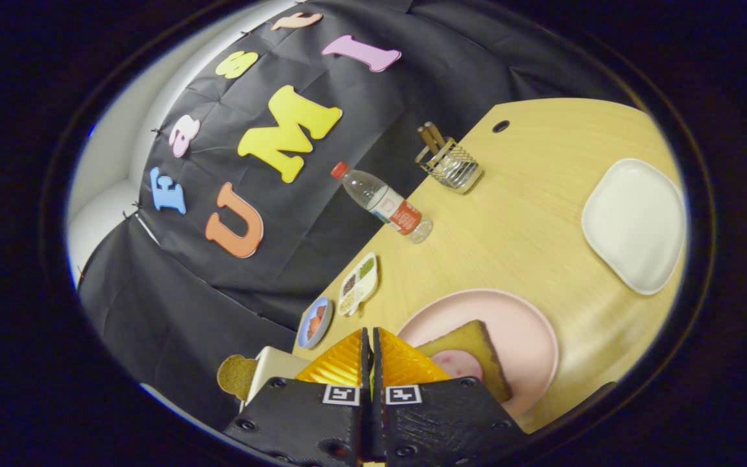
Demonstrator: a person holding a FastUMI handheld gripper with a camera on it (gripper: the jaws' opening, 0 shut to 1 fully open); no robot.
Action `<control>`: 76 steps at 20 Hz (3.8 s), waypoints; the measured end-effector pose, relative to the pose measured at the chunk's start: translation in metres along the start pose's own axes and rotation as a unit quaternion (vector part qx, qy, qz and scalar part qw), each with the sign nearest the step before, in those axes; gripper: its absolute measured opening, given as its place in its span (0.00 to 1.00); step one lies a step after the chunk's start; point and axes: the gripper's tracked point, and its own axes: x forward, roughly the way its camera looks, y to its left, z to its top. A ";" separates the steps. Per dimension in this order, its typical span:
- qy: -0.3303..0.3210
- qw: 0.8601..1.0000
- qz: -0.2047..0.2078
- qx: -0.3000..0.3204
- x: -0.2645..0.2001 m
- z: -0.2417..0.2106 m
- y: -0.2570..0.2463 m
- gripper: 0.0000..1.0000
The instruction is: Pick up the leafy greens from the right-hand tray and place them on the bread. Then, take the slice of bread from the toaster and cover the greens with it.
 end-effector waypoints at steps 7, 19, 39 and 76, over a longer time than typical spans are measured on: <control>-0.005 0.998 -0.055 -0.032 -0.006 0.006 -0.041 0.00; -0.134 0.957 -0.106 -0.235 -0.065 0.040 0.011 0.95; -0.126 0.912 -0.050 -0.388 -0.005 -0.158 0.235 0.96; -0.211 0.932 -0.055 -0.291 -0.053 -0.024 0.147 0.08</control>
